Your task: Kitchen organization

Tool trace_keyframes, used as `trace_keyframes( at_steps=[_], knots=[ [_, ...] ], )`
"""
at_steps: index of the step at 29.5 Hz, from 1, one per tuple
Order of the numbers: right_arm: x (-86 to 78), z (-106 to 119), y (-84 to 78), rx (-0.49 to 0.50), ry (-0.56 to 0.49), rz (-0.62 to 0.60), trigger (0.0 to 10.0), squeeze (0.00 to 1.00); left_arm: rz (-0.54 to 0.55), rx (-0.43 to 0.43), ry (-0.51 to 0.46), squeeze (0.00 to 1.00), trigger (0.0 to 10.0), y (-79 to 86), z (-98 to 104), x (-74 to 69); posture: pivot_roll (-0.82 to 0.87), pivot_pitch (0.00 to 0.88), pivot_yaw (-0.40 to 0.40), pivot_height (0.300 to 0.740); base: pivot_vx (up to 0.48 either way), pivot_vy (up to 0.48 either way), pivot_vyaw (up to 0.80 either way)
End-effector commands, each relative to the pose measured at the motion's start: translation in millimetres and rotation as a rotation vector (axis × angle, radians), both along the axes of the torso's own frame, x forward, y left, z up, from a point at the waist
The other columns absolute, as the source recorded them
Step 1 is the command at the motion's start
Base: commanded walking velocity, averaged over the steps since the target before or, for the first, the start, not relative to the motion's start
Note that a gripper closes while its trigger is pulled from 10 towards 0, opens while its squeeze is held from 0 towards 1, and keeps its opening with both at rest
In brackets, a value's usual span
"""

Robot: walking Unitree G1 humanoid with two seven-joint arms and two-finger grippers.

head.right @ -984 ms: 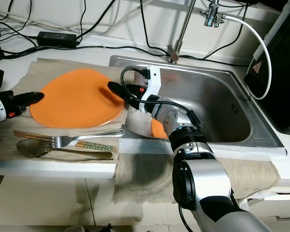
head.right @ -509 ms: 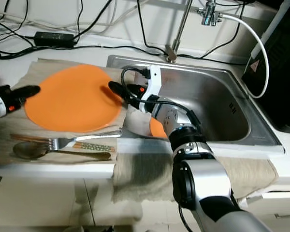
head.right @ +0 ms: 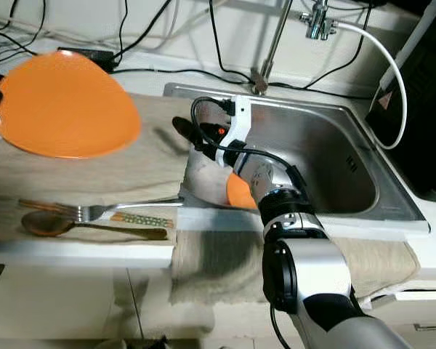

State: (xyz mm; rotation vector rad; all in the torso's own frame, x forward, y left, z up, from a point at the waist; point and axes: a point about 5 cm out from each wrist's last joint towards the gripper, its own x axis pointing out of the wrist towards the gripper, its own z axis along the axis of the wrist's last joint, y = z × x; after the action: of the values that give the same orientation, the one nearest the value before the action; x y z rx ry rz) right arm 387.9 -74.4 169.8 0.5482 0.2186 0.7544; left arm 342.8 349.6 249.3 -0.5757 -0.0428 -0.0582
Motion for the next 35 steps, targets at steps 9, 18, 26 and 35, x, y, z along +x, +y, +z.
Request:
trace_keyframes(
  at_steps=[9, 18, 26, 35],
  knots=[
    [2.6, 12.1, 2.2, 0.1, -0.001, -0.001, 10.0, 0.0, -0.196, -0.172, -0.168, 0.0, 0.0, -32.6, 30.4, 3.9, 0.0, 0.0, -0.135, 0.74, 0.0, 0.0, 0.0],
    [1.7, 15.4, 0.4, 0.194, 0.023, 0.016, 10.0, 0.0, -0.241, -0.266, -0.17, 0.0, 0.0, -39.7, 27.5, 2.3, 0.0, 0.0, -0.135, 0.74, 0.0, 0.0, 0.0],
    [-1.6, 21.0, 1.0, 0.332, 0.058, 0.084, 10.0, 1.0, -0.383, -0.288, -0.187, 0.0, 0.0, -64.5, 28.6, 1.8, 0.0, 0.0, -0.132, 0.74, 0.0, 0.0, 0.0],
    [-5.0, 27.3, -2.7, 0.467, 0.068, 0.121, 2.1, 0.0, -0.473, -0.297, -0.187, 0.0, 0.0, -78.2, 27.4, -2.0, 0.0, 0.0, -0.127, 0.74, 0.0, 0.0, 0.0]
  ],
)
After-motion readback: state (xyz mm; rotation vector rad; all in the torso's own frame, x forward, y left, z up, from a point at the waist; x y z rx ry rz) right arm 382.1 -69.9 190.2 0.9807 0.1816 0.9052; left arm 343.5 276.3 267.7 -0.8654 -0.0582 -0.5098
